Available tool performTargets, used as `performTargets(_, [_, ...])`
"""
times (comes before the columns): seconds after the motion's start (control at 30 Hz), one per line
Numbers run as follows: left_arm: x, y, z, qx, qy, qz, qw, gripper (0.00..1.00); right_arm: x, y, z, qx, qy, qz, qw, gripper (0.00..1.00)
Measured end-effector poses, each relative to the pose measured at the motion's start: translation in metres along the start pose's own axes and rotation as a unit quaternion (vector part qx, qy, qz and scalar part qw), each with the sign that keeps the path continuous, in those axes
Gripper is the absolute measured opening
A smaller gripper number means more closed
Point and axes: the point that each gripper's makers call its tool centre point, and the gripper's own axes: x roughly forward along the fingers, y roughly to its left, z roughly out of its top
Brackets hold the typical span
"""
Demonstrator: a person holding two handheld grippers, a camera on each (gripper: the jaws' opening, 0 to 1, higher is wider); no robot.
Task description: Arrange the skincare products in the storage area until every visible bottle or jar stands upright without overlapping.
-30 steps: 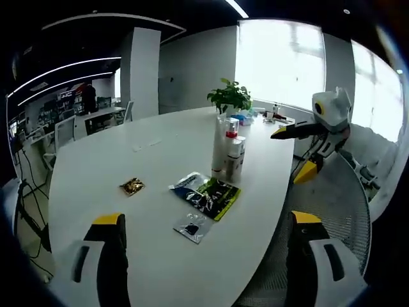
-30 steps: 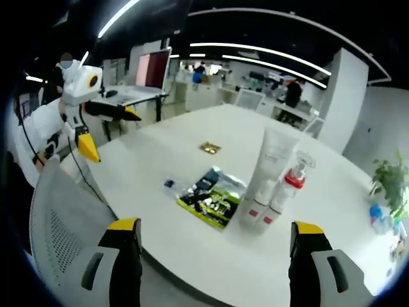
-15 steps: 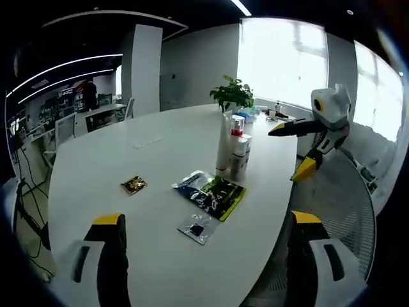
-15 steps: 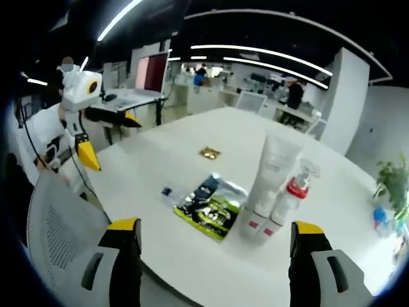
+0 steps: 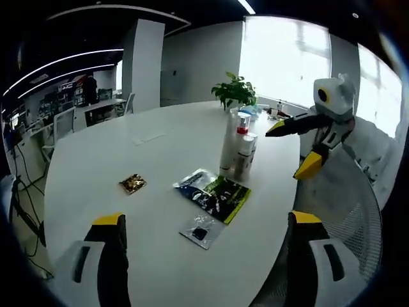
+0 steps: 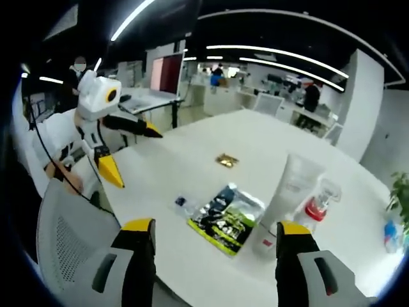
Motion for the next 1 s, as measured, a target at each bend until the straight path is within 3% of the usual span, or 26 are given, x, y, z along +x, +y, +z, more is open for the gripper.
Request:
performTargets(0.17, [0.002,0.009,0.005,-0.002,0.0,0.01,1.0,0.98,0.009,0.011,0.01,-0.014,-0.01,0.021,0.9996,0.66])
performTargets(0.47, [0.016,0.033,0.01,0.025,0.014,0.014,0.9995,0.95,0.026,0.019,0.015,-0.025,-0.005,0.044,0.9987,0.62])
performTargets(0.8, [0.046,0.063,0.018,0.057,0.031,-0.013,0.9978,0.91,0.041,0.007,0.019,-0.017,-0.008,0.039,0.9991,0.6])
performTargets(1.0, [0.066,0.075,0.023,0.1,0.035,-0.024,0.9941,0.88,0.056,0.009,0.022,-0.019,-0.001,0.052,0.9985,0.61])
